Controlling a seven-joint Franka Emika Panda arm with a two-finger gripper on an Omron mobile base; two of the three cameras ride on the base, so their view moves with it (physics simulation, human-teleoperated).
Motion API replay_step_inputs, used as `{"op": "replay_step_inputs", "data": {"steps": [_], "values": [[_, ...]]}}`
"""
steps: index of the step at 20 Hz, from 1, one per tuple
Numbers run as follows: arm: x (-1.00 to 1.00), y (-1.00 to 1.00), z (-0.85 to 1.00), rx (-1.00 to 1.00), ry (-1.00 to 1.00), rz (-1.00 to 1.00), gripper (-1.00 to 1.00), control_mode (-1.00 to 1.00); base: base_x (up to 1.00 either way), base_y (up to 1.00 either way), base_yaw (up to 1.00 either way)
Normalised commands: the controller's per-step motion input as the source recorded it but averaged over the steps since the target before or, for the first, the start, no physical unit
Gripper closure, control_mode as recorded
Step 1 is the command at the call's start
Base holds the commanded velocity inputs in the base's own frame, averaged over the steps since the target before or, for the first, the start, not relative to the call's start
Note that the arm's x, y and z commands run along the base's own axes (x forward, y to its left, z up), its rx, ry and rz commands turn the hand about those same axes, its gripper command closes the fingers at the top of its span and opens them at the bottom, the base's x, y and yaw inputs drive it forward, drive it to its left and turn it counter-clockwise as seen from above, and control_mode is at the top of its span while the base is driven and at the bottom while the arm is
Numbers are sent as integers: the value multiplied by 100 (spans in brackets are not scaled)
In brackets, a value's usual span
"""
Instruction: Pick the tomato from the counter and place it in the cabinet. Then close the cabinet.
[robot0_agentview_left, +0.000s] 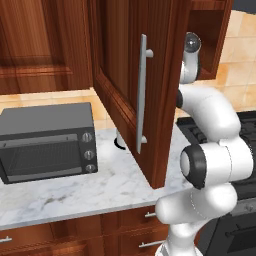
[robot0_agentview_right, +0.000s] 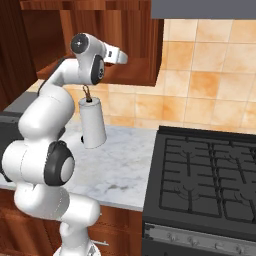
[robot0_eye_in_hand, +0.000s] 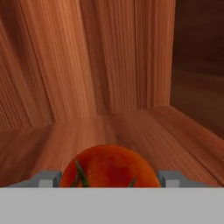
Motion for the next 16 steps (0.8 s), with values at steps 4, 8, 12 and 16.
{"op": "replay_step_inputs", "data": {"steps": [4,8,12,16], "values": [[-14,0,0,0,-16,0,-100,-100,0,0,0],[-26,0,-1,-3,-29,0,-100,-100,0,0,0],[-47,2,-3,0,-17,0,-100,-100,0,0,0],[-100,0,20,1,-2,0,-100,-100,0,0,0]]}}
